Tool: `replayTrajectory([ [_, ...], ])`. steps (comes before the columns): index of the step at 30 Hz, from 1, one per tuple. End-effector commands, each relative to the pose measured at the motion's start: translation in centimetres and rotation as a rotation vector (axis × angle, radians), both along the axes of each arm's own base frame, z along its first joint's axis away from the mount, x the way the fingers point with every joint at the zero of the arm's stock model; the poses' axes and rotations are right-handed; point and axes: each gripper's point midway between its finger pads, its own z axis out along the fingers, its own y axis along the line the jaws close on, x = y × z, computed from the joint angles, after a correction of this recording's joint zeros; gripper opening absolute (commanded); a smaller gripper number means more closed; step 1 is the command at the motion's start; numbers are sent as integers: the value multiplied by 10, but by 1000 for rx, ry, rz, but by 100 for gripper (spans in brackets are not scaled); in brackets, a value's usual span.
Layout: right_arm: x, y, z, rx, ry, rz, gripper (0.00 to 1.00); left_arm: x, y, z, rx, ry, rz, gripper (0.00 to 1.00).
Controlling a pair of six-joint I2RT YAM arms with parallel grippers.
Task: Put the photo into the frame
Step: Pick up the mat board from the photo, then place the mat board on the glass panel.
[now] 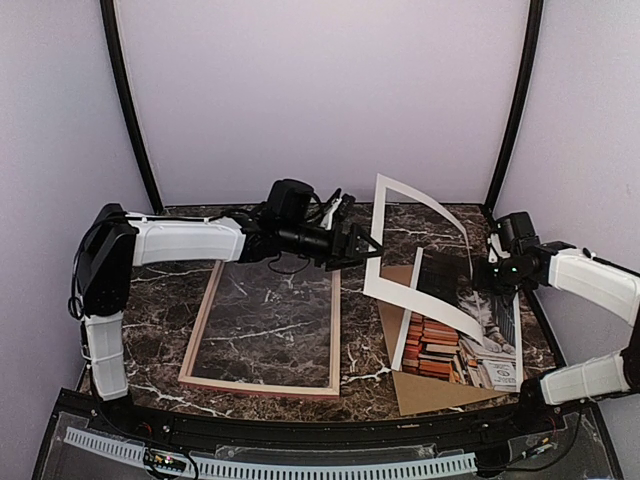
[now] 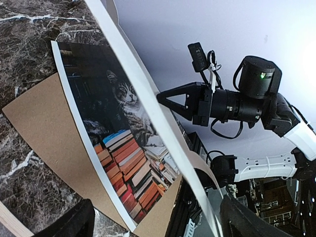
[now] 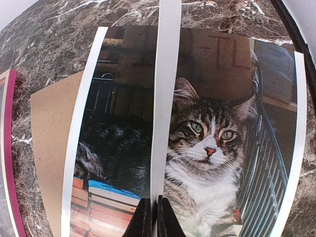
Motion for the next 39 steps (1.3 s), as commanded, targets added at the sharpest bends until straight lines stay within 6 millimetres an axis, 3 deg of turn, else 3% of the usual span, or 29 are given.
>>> replayTrajectory([
  [1, 5, 5, 13, 2, -44, 0, 6, 9, -7, 24, -84, 20, -29, 88],
  [8, 4, 7, 11, -20, -43, 5, 6, 29, -7, 29, -108, 48, -6, 78],
  [14, 4, 8, 12, -29, -46, 9, 7, 37, -6, 22, -104, 68, 8, 61],
  [19, 4, 10, 13, -36, -50, 13, 7, 37, -9, 16, -113, 98, -7, 43],
  [24, 5, 12, 14, -40, -54, 17, 9, 38, -9, 14, -124, 114, -9, 3],
  [28, 6, 15, 18, -29, -57, 26, 15, 37, -5, 14, -118, 126, -4, 0],
  [33, 6, 26, 34, 29, -69, 55, 38, 27, 11, 13, -89, 159, 11, 0],
  [34, 6, 29, 40, 45, -78, 66, 43, 23, 18, 3, -68, 186, 15, 0],
  [35, 6, 34, 46, 69, -83, 81, 48, 19, 24, 9, -71, 185, 15, 0],
  [36, 6, 38, 53, 88, -91, 94, 52, 14, 33, -5, -44, 216, 19, 0],
  [37, 6, 40, 58, 100, -98, 103, 54, 9, 40, 5, -50, 207, 18, 0],
  [38, 6, 42, 62, 108, -101, 110, 55, 4, 53, -11, -16, 239, 26, 0],
  [39, 7, 43, 66, 112, -105, 114, 57, -3, 63, -1, -15, 235, 27, 0],
])
